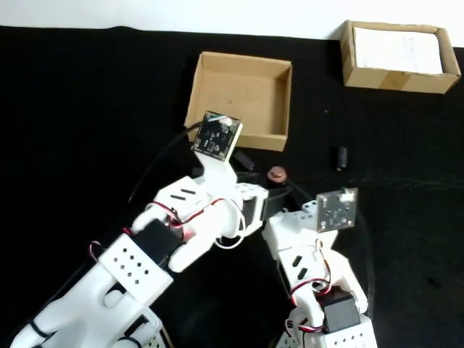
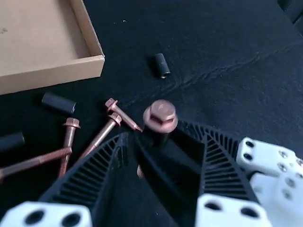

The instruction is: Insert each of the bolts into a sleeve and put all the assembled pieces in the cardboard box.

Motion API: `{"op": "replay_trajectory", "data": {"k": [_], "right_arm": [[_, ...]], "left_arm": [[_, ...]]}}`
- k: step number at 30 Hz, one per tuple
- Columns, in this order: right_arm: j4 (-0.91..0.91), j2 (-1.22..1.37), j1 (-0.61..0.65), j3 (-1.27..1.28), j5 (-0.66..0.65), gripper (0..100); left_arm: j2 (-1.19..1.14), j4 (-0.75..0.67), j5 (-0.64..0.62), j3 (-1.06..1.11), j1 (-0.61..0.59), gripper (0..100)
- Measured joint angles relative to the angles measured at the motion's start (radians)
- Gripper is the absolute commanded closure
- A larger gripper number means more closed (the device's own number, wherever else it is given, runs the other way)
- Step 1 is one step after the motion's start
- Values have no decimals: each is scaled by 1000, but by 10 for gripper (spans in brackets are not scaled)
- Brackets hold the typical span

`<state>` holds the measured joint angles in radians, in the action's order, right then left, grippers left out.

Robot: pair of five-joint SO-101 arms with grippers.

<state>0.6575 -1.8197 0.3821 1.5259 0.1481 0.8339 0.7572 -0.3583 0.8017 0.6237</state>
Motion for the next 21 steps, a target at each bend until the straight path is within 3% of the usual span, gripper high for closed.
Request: {"op": "replay_trajectory", "data": {"k": [7, 18, 21], "right_arm": [[-18, 149, -137, -176, 120, 992], [-18, 836, -172, -746, 160, 992], [-18, 1042, -172, -882, 103, 992]], "left_arm": [[150, 207, 5, -60, -127, 999], [569, 216, 5, 166, -318, 992], [684, 216, 5, 276, -417, 991]]}}
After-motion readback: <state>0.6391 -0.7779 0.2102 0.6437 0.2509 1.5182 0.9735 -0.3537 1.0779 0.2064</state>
